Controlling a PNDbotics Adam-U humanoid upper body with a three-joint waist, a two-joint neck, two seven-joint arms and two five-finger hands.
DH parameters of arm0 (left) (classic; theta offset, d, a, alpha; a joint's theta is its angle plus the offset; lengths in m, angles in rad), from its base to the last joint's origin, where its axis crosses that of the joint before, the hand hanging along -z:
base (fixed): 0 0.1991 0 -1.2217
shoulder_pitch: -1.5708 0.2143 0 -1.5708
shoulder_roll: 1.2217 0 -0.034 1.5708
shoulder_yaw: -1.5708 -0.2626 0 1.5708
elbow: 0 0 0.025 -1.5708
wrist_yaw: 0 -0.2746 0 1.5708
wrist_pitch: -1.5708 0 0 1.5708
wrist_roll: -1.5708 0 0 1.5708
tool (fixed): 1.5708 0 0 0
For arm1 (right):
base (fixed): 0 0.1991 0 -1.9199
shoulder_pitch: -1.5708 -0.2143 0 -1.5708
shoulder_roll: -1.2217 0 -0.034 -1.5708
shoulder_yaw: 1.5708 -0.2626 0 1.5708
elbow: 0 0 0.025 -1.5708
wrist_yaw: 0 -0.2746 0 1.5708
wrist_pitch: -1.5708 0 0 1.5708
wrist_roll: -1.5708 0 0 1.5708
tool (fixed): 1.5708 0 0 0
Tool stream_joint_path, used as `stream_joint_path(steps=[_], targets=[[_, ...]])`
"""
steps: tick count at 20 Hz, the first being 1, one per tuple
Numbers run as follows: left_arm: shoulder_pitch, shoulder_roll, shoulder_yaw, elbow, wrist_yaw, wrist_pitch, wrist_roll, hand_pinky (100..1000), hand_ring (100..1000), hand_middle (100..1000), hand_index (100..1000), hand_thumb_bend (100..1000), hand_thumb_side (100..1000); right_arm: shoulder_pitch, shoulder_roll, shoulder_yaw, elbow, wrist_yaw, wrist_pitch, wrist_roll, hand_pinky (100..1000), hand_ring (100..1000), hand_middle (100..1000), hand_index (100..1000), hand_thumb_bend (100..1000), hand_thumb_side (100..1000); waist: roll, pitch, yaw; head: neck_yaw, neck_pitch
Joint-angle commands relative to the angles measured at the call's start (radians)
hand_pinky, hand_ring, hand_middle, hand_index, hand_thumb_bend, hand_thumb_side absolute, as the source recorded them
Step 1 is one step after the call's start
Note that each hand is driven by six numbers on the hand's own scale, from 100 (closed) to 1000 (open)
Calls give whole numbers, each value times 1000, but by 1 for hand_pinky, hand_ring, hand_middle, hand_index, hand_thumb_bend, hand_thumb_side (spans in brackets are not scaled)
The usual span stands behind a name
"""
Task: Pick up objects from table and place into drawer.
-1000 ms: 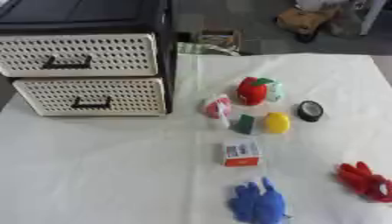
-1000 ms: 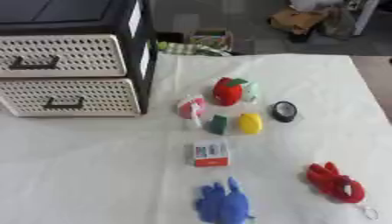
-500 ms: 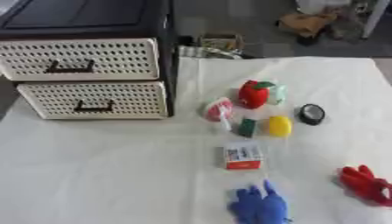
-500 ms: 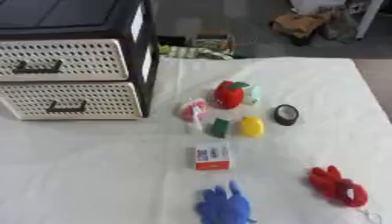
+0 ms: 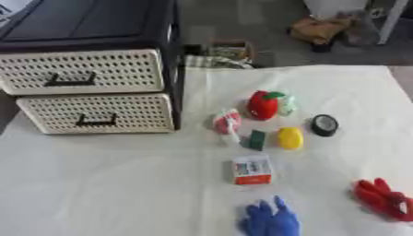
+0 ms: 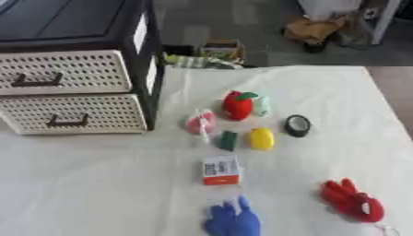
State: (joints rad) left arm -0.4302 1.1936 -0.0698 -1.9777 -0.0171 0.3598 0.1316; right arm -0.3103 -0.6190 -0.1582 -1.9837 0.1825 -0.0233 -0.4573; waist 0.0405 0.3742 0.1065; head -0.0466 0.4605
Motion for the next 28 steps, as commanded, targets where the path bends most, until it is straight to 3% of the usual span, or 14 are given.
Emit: stream_joint_path(steps=[1, 4, 6, 11, 15, 19, 28], targets=[[-31, 76, -65, 1, 49, 46, -50, 280, 185, 406, 929, 105, 408, -14, -34, -1, -16, 0, -2, 9, 795, 575, 658, 844, 100, 836, 1, -17, -2, 9, -15], [-86, 69, -139, 13, 87, 92, -96, 153, 100, 292, 920, 105, 408, -12, -33, 0, -16, -1, 0, 11, 795, 573, 656, 844, 100, 836, 3, -16, -1, 8, -16], [-121, 60, -184, 19, 94, 122, -125, 110, 100, 254, 921, 105, 408, -11, -33, 0, -16, 0, 1, 12, 795, 573, 656, 844, 100, 836, 4, -15, 0, 7, -17], [-168, 45, -260, 26, 120, 160, -202, 100, 100, 167, 921, 105, 408, -11, -32, 2, -16, -1, 1, 15, 795, 572, 655, 844, 100, 836, 4, -13, -1, 12, -22], [-191, 34, -277, 36, 115, 172, -267, 100, 100, 103, 924, 105, 408, -10, -29, 2, -16, -2, 2, 15, 795, 572, 654, 844, 100, 835, 3, -13, -2, 17, -25], [-237, 8, -287, 84, 78, 175, -330, 100, 100, 100, 969, 105, 408, -7, -26, 2, -16, -3, 4, 17, 795, 571, 653, 844, 100, 834, 1, -14, -1, 32, -27], [-384, -84, -333, 284, -54, 129, -464, 100, 100, 100, 908, 105, 408, 0, -22, 1, -16, -1, 8, 17, 795, 569, 651, 842, 100, 820, -1, -17, 6, 52, -25]])
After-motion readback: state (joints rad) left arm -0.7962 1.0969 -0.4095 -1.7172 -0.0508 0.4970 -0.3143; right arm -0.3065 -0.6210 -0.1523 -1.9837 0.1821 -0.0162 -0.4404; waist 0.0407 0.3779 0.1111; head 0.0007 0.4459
